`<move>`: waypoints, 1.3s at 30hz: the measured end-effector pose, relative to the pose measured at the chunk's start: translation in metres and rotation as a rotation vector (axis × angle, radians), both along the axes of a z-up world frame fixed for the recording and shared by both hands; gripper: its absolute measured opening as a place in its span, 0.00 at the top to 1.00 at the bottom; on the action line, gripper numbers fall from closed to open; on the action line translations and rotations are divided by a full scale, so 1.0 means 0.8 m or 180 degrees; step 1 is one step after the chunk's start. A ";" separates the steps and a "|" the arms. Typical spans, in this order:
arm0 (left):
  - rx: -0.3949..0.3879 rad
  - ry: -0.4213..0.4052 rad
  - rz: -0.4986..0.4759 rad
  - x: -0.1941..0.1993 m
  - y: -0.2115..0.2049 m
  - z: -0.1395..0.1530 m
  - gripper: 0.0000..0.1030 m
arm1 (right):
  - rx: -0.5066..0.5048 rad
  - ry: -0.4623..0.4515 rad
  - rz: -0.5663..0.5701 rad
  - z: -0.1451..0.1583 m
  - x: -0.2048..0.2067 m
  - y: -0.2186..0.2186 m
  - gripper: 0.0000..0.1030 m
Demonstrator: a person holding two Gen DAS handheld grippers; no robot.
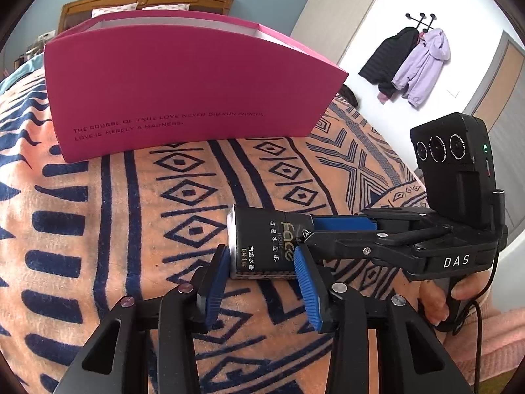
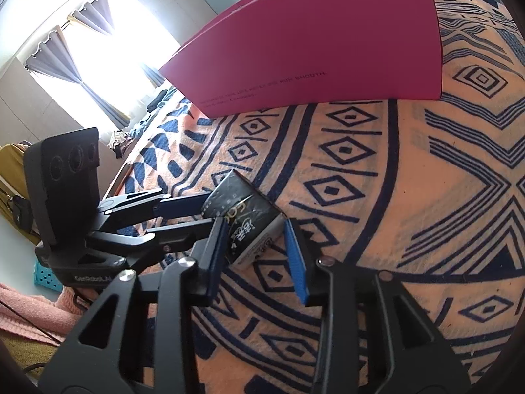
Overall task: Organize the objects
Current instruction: 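Close both grippers on the black 'Face' tissue pack and lift it, then carry the black tissue pack toward the magenta box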
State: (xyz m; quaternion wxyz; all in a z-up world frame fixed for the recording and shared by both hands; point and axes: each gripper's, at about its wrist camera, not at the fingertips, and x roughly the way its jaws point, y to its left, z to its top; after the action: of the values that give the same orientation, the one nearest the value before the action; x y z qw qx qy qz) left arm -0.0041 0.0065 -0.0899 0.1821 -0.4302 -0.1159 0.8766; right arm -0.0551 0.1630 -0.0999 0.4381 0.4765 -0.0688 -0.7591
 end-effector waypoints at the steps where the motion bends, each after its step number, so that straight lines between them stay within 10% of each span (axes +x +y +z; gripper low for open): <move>1: 0.0016 -0.0010 -0.0005 0.000 0.000 0.000 0.61 | 0.0005 0.0003 -0.0001 -0.001 0.000 0.000 0.64; 39: 0.0044 0.0259 -0.0062 -0.003 0.041 0.045 0.61 | -0.0021 0.0331 -0.0303 0.044 -0.001 0.032 0.65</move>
State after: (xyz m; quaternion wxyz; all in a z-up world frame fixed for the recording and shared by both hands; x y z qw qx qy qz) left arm -0.0065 0.0391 -0.0537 0.1981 -0.3941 -0.1102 0.8907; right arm -0.0559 0.1889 -0.0646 0.4060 0.4312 -0.0710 -0.8026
